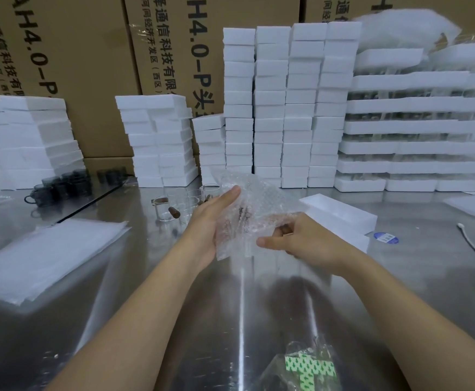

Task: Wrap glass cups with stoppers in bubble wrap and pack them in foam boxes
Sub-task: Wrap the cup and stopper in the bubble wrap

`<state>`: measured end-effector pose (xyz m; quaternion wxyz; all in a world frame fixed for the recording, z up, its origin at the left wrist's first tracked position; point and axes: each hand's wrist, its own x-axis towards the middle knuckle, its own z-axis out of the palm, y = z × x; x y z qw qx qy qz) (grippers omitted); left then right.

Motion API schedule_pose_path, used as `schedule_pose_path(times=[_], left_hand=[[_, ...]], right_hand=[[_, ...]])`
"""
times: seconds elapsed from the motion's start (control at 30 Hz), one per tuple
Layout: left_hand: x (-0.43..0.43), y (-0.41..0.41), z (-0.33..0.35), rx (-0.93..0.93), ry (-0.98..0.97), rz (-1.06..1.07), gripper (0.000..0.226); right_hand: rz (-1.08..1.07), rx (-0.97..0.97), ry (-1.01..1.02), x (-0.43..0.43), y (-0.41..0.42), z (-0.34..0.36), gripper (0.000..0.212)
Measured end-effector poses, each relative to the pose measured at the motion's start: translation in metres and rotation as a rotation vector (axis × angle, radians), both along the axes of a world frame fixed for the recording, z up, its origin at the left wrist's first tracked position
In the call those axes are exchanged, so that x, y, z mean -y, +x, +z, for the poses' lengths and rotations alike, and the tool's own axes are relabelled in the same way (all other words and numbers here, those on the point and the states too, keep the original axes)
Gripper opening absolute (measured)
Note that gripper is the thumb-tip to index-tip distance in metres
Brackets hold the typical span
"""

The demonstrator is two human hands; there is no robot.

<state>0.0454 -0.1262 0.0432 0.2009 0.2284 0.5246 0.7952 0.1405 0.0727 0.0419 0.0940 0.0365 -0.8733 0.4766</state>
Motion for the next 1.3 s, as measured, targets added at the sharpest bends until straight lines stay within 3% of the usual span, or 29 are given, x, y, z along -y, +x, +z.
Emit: schedule_pose_path(times=[0.2,0.33,0.43,0.53,0.63,0.7,0.8,0.87,1.03,1.17,1.23,1.3], left_hand=[[0.004,-0.004,0.0,0.037,0.007,-0.01,0.063],[0.009,-0.011,0.001,0.114,0.086,0.058,0.075],[0.012,-0.018,-0.001,0.173,0.169,0.046,0.083],[0.012,-0.02,-0.002,0.215,0.202,0.017,0.076],[0.009,-0.018,-0.002,0.188,0.181,-0.008,0.069],[0.007,-0.017,-0.003,0.187,0.161,-0.016,0.066],[0.005,-0.016,-0.005,0.174,0.126,-0.032,0.067],[0.001,-0.014,-0.005,0.164,0.101,-0.034,0.067],[-0.004,-0.012,-0.007,0.034,-0.019,0.061,0.068],[-0.007,-0.007,-0.008,-0.055,-0.14,0.162,0.074],[-0.01,-0.003,-0.007,-0.08,-0.178,0.141,0.074],[-0.012,0.001,-0.006,-0.093,-0.207,0.067,0.076]], right_hand=[[0.07,-0.02,0.14,0.001,-0.002,-0.005,0.004],[0.048,-0.041,0.13,-0.004,0.0,-0.001,0.006],[-0.109,-0.184,0.004,-0.006,-0.001,0.004,0.008],[-0.285,-0.326,-0.213,-0.006,-0.001,0.01,0.01],[-0.376,-0.341,-0.316,-0.003,-0.001,0.01,0.013],[-0.353,-0.226,-0.374,0.002,-0.001,0.011,0.029],[-0.118,0.005,-0.524,0.006,0.0,0.01,0.07],[0.006,0.07,-0.496,0.008,0.001,0.009,0.086],[0.028,0.082,-0.592,0.007,0.0,0.009,0.101],[-0.015,0.024,-0.684,0.007,-0.003,0.007,0.13],[-0.052,-0.016,-0.688,0.009,-0.003,0.006,0.13],[-0.071,-0.066,-0.718,0.01,-0.002,0.009,0.107]])
